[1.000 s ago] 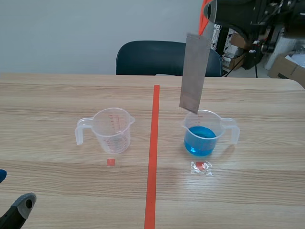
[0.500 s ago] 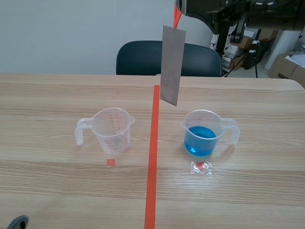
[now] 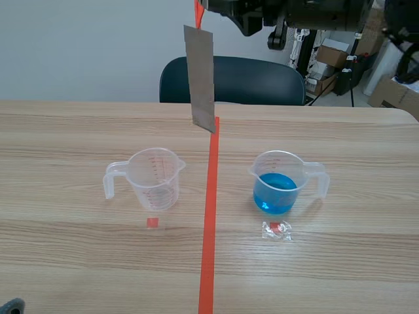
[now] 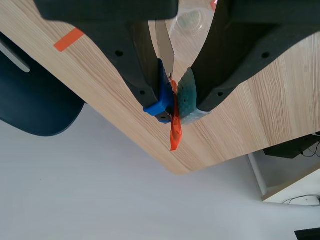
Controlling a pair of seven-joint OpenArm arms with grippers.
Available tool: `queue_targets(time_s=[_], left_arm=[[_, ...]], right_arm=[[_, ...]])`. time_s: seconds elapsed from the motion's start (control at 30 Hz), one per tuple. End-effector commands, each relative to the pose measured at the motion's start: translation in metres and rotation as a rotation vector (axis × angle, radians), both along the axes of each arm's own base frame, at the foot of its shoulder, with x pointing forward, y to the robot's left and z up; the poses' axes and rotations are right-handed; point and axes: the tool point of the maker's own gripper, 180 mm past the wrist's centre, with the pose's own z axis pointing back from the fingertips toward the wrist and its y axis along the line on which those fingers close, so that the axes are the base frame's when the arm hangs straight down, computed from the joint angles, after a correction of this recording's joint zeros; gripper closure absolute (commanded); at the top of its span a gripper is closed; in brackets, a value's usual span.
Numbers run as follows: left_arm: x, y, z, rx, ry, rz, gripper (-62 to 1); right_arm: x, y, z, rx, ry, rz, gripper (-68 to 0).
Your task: Do the redox reaction experiment. move the plate over the left beaker
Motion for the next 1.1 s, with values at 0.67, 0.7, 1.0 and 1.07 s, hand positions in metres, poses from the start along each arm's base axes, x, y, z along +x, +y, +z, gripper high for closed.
queue_targets(time_s=[0.67,0.7,1.0,1.07], left_arm=[[0.005,0.002,0.016,-0.013,-0.083,0.014,-61.9],[0.004,0.002,0.02,-0.02,-0.102,0.014,-62.3],[0.002,0.003,0.027,-0.034,-0.143,0.016,-62.3],[0.002,0.003,0.027,-0.034,-0.143,0.016,-62.3]], right_arm=[[-0.001,0.047,0.021,0.097,0.026,0.03,-0.4],[-0.001,0.049,0.021,0.102,0.031,0.032,-0.4],[0.004,0.063,0.01,0.106,0.081,0.032,-0.4],[0.007,0.066,0.006,0.098,0.086,0.022,-0.4]])
